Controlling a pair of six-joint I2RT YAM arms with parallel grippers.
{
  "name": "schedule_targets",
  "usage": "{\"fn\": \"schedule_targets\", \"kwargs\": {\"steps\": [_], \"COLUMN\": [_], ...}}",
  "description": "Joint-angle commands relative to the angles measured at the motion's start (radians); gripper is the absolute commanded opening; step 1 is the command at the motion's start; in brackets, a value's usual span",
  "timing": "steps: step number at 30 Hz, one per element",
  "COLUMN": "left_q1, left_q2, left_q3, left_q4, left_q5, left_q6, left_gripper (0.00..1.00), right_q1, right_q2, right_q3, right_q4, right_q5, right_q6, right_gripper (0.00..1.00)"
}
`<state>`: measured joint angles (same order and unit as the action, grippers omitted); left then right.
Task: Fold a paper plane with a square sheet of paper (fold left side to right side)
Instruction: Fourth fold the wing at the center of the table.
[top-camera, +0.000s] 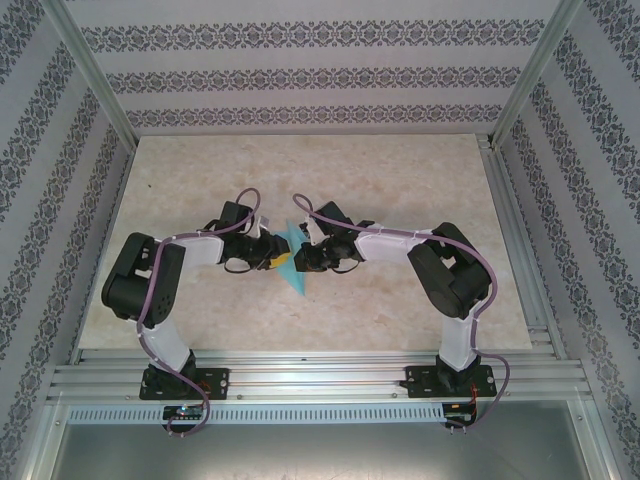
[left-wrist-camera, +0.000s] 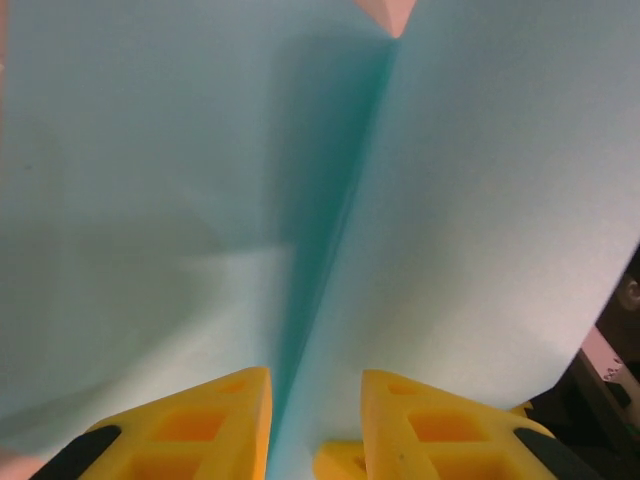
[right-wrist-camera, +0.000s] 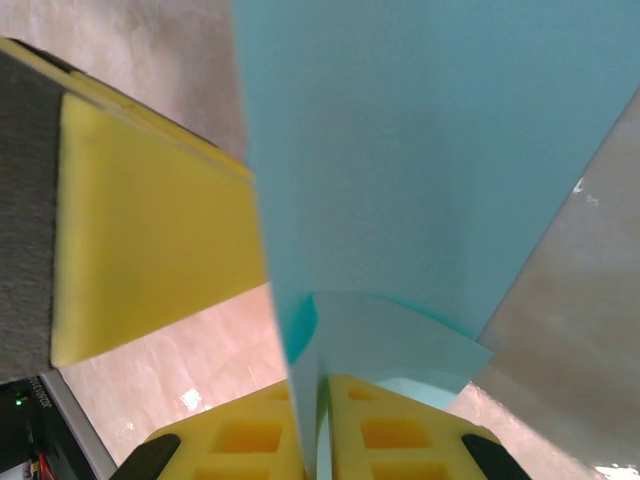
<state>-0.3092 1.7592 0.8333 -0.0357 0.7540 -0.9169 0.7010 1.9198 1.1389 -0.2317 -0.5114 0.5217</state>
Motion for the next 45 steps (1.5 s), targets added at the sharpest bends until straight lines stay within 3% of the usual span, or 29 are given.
{"fn": "schedule_targets", "kwargs": {"steps": [1,18,23,30,37,45], "left_q1": [-0.006,-0.006,-0.008,-0.015,-0.028,-0.03], "left_q2": [0.016,0.053,0.072,0.125,0.14,0.15], "left_q3": [-0.012,-0.039,-0.034,-0.039,0.003,0.0], "left_q4": [0.157,0.195,0.139,0.098,-0.065,-0.078], "left_q5": [0.038,0.018,-0.011,-0.055,-0.145,-0.158], "left_q6": [-0.059,-0.042,-0.003,0.026,0.102,0.109], "left_gripper": [0.34,0.54,0.59,0.6,0.58,0.56], "right_q1": [-0.012,-0.018,-0.019,-0.024,-0.04,-0.061], "right_q2": [0.01,0.027,0.035,0.039,0.011,-0.032], "right_q3": [-0.017,-0.014,-0.003,0.016,0.019,0.017], "right_q4": [0.032,0.025,0.027,0.013,-0.008,-0.02], "right_q5": [-0.021,-0.03,-0.043,-0.056,-0.059,-0.075], "right_q6": [0.006,-0.004,-0.001,-0.003,0.0,0.009], "right_gripper": [0.12,0.13,0.16,0.23,0.29,0.36]}}
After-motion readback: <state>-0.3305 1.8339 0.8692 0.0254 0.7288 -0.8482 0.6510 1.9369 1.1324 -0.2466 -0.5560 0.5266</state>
